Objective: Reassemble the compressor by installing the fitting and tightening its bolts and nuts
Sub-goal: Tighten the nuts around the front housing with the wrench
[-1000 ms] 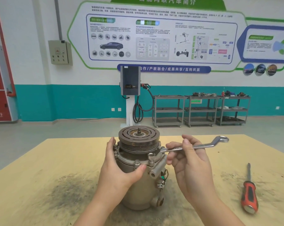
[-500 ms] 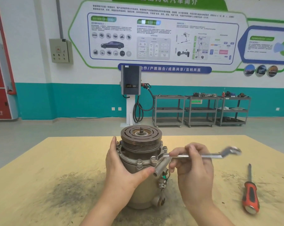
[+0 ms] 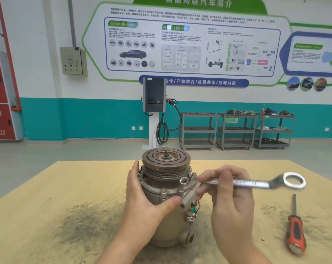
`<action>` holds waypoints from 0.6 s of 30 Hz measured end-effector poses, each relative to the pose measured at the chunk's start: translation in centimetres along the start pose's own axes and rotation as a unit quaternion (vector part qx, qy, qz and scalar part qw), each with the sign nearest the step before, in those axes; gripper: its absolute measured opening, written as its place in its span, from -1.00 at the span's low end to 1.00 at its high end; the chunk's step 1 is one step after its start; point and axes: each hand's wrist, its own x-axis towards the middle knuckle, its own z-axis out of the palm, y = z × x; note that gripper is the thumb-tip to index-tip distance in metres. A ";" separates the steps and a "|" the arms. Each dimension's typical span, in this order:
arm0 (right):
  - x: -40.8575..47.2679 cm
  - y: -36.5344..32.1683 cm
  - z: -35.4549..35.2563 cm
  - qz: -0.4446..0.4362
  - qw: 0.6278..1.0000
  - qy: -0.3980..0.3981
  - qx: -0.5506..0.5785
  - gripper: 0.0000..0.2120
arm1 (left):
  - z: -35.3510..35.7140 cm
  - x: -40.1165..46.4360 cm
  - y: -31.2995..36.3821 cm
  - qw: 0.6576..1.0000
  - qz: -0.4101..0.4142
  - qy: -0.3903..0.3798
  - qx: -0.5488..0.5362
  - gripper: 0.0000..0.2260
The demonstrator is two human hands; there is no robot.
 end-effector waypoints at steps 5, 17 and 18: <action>1.8 0.9 -1.0 0.228 0.962 0.073 0.131 -0.94 | 0.0 0.0 -0.1 1.000 0.002 -0.005 -0.002 0.05; -1.0 1.8 0.0 -0.005 0.999 0.050 0.008 -0.88 | 0.1 0.0 -0.3 1.000 0.008 0.007 -0.008 0.07; -1.4 1.8 0.2 -0.055 0.998 0.032 -0.012 -0.90 | 0.1 0.0 -0.3 1.000 0.006 0.005 -0.011 0.10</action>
